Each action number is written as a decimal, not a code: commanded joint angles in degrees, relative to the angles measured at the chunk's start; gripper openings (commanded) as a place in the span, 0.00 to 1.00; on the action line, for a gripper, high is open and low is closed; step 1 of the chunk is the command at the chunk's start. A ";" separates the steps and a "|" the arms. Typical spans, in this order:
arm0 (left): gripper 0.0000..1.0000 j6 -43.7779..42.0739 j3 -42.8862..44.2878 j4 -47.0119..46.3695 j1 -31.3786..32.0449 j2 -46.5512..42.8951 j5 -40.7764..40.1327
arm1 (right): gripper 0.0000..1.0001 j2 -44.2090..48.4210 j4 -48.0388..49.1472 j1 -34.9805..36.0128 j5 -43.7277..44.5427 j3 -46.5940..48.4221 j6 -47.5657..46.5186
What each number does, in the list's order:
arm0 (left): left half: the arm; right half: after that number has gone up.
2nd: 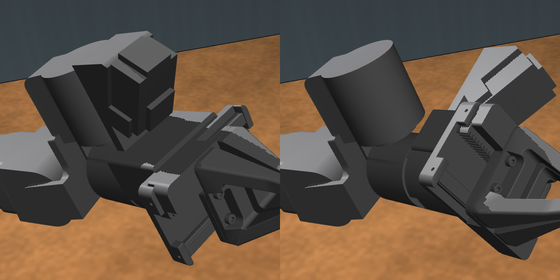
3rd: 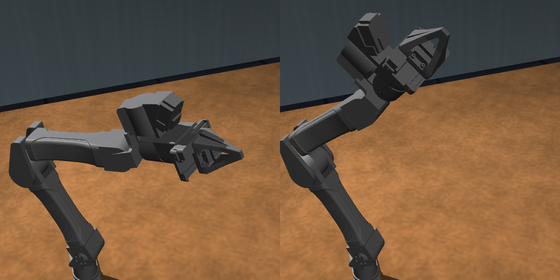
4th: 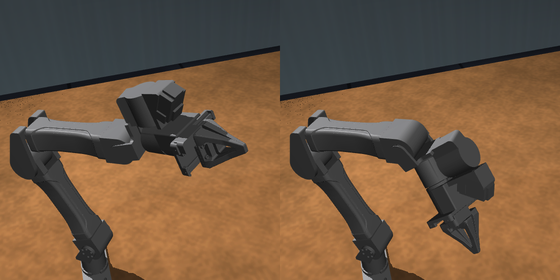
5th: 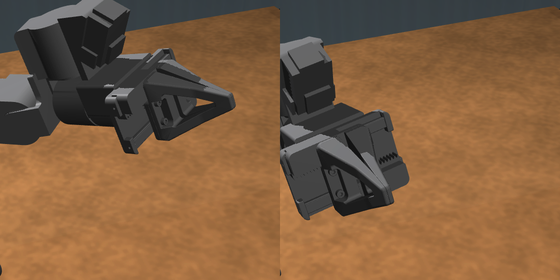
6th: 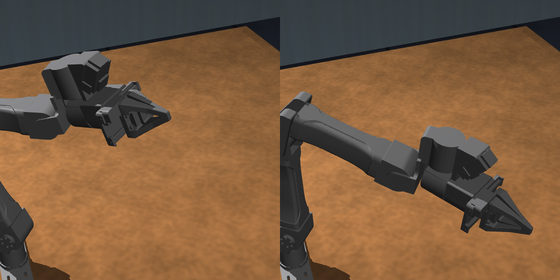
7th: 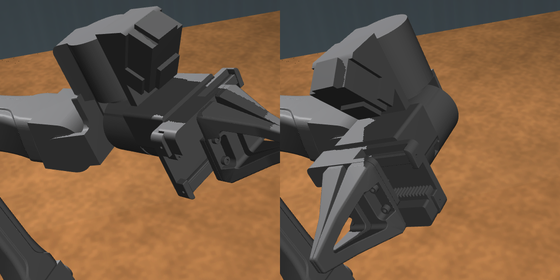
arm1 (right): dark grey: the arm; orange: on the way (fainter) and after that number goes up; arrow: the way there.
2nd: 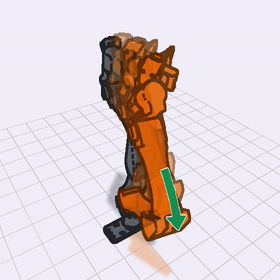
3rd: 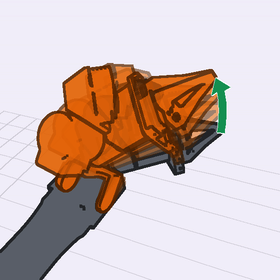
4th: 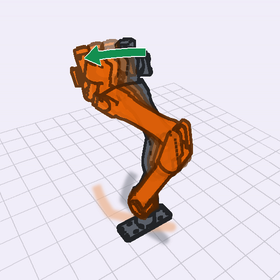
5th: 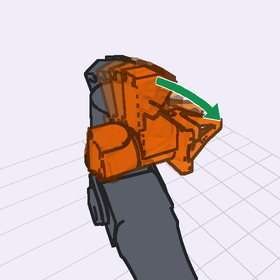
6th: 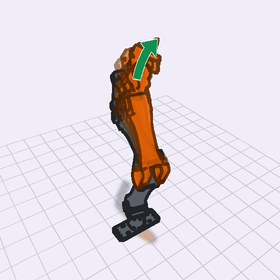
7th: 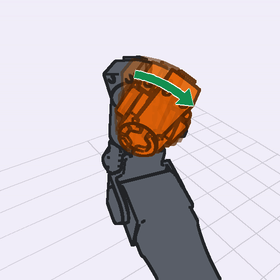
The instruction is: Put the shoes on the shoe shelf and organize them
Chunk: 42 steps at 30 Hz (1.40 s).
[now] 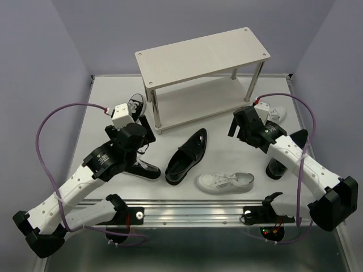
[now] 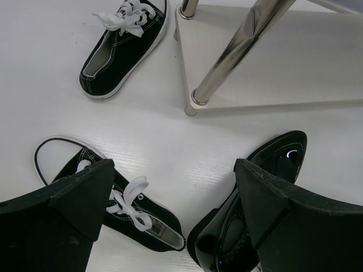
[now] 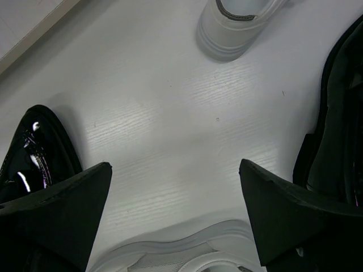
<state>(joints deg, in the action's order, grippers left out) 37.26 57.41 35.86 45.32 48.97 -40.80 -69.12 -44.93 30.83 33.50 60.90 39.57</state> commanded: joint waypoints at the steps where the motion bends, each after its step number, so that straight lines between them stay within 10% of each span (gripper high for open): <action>1: 0.99 -1.22 2.27 -1.57 0.12 1.56 -1.04 | 1.00 -0.66 1.86 0.02 2.71 0.01 1.91; 12: 0.99 -2.01 4.12 0.35 -0.93 3.15 -1.04 | 1.00 -1.72 2.65 -0.50 1.91 -0.88 0.86; 27: 0.99 -1.75 5.96 2.64 -1.81 0.69 -0.51 | 1.00 -8.04 12.48 -33.27 -23.09 2.91 -3.11; 42: 0.99 -1.48 5.43 2.46 -1.81 -2.21 0.28 | 0.86 -17.71 19.61 -36.89 -21.11 3.52 1.91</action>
<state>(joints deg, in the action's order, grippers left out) 36.01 60.90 38.44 43.77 47.37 -39.46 -85.23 -28.82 -5.32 11.90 62.26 39.77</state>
